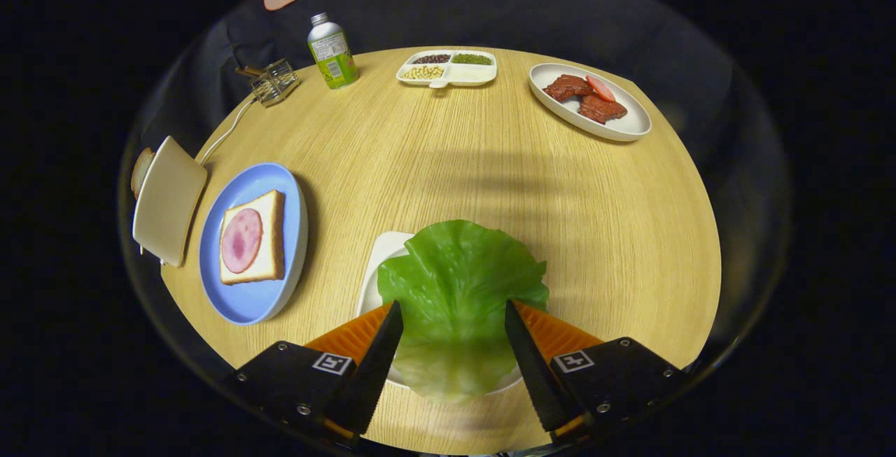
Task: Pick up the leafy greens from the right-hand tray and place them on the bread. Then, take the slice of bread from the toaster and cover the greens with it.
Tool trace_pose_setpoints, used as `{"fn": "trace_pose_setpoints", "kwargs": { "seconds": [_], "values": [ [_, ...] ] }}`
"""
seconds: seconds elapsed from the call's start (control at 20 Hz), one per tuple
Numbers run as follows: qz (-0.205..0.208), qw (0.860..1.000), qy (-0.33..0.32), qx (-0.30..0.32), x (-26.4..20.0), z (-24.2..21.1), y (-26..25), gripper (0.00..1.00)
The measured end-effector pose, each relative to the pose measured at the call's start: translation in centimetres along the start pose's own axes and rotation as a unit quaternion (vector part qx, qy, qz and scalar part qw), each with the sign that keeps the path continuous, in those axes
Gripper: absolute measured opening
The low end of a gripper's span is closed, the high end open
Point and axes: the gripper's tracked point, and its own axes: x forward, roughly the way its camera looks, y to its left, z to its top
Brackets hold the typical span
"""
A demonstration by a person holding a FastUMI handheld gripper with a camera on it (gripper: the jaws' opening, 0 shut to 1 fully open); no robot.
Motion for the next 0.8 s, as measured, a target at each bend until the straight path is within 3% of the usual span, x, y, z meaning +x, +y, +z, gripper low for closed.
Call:
{"fn": "trace_pose_setpoints", "kwargs": {
  "seconds": [0.35, 0.45, 0.65, 0.8],
  "values": [
    [-0.005, 1.000, 0.000, -0.009, 0.59, 0.21, -0.15, 0.83],
    [-0.006, 1.000, -0.005, -0.008, 0.56, 0.27, -0.26, 0.77],
    [-0.004, 1.000, -0.014, -0.014, 0.71, 0.34, -0.19, 0.47],
    [-0.011, 1.000, -0.016, 0.006, 0.84, 0.53, -0.76, 0.17]
  ]
}}
